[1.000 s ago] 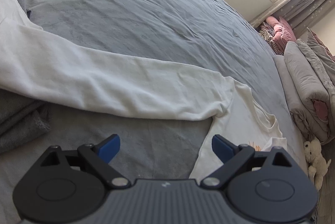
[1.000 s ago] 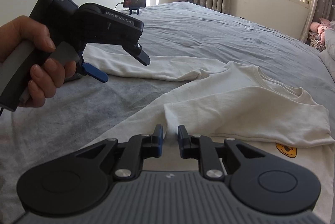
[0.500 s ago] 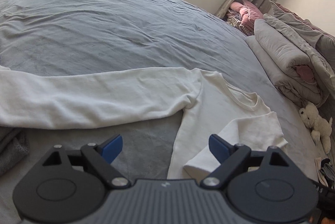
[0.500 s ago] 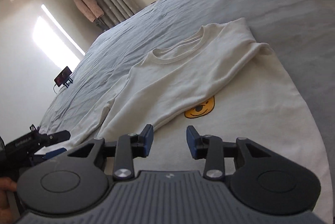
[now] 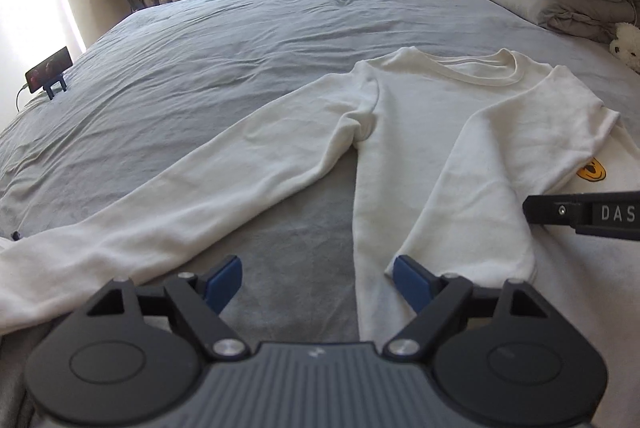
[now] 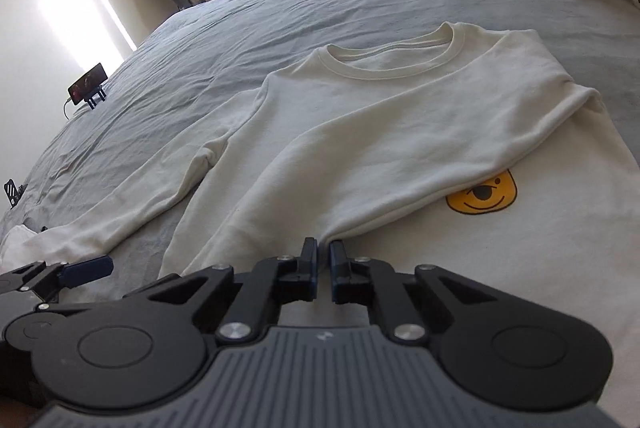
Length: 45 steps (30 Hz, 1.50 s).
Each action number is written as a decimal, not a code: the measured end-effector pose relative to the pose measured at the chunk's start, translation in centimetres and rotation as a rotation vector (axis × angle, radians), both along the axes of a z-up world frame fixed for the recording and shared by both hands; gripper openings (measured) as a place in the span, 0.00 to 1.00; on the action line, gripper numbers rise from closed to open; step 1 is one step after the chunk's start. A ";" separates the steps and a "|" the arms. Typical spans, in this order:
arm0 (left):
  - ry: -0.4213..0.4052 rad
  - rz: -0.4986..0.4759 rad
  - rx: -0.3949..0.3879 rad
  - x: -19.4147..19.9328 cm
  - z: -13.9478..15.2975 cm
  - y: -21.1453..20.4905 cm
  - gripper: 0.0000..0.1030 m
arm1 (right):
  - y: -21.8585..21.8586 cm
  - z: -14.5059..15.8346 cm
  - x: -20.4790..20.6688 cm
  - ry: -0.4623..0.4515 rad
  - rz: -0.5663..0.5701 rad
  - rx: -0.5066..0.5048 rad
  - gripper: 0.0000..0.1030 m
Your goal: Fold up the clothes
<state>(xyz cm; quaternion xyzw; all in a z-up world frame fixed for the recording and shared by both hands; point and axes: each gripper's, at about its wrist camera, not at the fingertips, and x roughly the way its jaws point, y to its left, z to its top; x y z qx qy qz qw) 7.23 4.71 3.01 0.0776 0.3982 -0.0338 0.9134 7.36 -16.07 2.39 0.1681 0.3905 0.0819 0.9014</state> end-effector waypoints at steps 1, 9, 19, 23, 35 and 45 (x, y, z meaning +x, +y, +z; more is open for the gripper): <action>0.006 0.004 -0.009 0.0 0.0 0.1 0.82 | -0.8 0.3 -0.3 -0.004 -0.012 0.029 0.05; 0.018 0.005 -0.015 0.0 0.0 -0.3 0.82 | -3.1 1.5 -1.8 0.039 0.014 0.033 0.08; 0.024 -0.002 -0.041 -0.1 0.2 -0.2 0.82 | 2.0 1.3 -3.6 -0.096 0.138 -0.081 0.15; 0.029 0.017 -0.059 0.0 0.4 0.2 0.82 | 3.9 0.2 -3.9 -0.081 0.190 -0.159 0.15; 0.008 -0.070 -0.483 -0.6 2.7 1.9 0.85 | 1.8 -0.1 -5.5 -0.050 0.115 -0.114 0.16; 0.149 0.073 -0.864 0.0 0.8 4.2 0.86 | -1.5 0.4 -5.6 -0.034 0.020 -0.069 0.16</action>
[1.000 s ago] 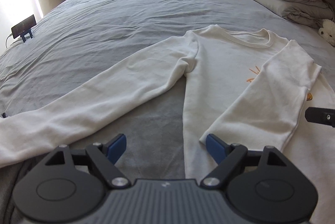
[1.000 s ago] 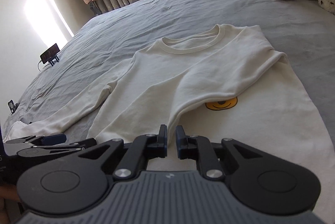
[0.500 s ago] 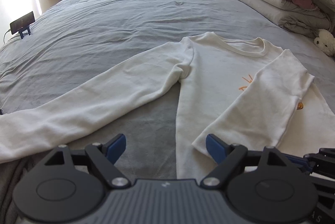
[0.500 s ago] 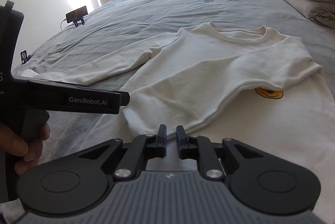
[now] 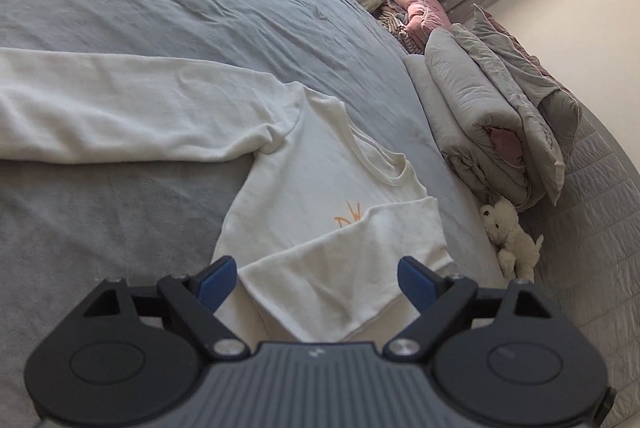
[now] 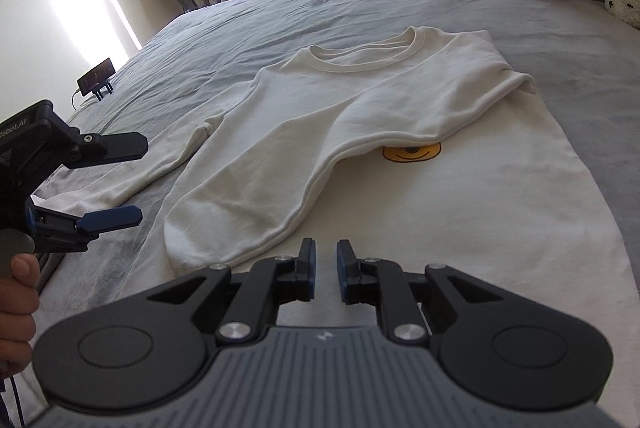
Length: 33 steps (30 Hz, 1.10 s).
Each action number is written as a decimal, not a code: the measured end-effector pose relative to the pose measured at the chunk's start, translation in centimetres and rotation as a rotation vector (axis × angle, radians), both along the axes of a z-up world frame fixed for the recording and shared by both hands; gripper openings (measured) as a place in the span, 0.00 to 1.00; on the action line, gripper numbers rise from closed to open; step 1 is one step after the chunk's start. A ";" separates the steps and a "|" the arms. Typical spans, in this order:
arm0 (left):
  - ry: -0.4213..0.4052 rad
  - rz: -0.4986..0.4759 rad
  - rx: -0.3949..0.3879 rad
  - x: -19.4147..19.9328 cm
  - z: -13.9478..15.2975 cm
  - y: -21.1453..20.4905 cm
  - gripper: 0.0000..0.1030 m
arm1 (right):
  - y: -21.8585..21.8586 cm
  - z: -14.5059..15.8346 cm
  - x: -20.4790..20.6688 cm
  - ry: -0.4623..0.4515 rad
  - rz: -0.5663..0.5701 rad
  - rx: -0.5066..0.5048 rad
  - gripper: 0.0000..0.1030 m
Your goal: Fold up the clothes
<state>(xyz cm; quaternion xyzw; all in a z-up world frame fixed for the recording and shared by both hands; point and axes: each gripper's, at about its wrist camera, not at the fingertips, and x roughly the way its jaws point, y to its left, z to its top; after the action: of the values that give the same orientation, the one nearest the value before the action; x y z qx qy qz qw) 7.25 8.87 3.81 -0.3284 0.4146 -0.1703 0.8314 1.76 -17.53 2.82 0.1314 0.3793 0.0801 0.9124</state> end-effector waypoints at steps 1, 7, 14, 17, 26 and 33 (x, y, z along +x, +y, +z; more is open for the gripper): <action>0.011 0.002 -0.022 0.1 -0.1 0.1 0.86 | 0.0 0.0 0.0 0.000 0.000 -0.002 0.16; 0.025 0.007 -0.017 0.2 -0.3 0.3 0.86 | -0.7 0.0 0.5 -0.006 -0.010 -0.015 0.23; 0.059 0.012 0.009 0.2 -1.0 0.6 0.86 | -6.2 0.5 3.8 -0.013 -0.118 0.004 0.35; 0.070 0.011 0.033 0.3 -1.3 0.4 0.86 | -9.1 -0.1 6.1 0.009 -0.177 0.030 0.35; 0.057 -0.019 0.105 0.2 -1.4 -0.4 0.86 | -15.0 -1.6 8.5 0.005 -0.371 0.344 0.35; 0.039 -0.042 0.182 0.0 -1.4 -1.0 0.76 | -16.4 -1.3 9.3 -0.040 -0.527 0.313 0.24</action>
<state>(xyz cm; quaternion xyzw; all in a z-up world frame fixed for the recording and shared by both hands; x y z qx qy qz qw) 7.27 7.86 2.43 -0.2459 0.4514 -0.1427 0.8458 11.05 -33.93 1.51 0.3626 0.2971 -0.0994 0.8777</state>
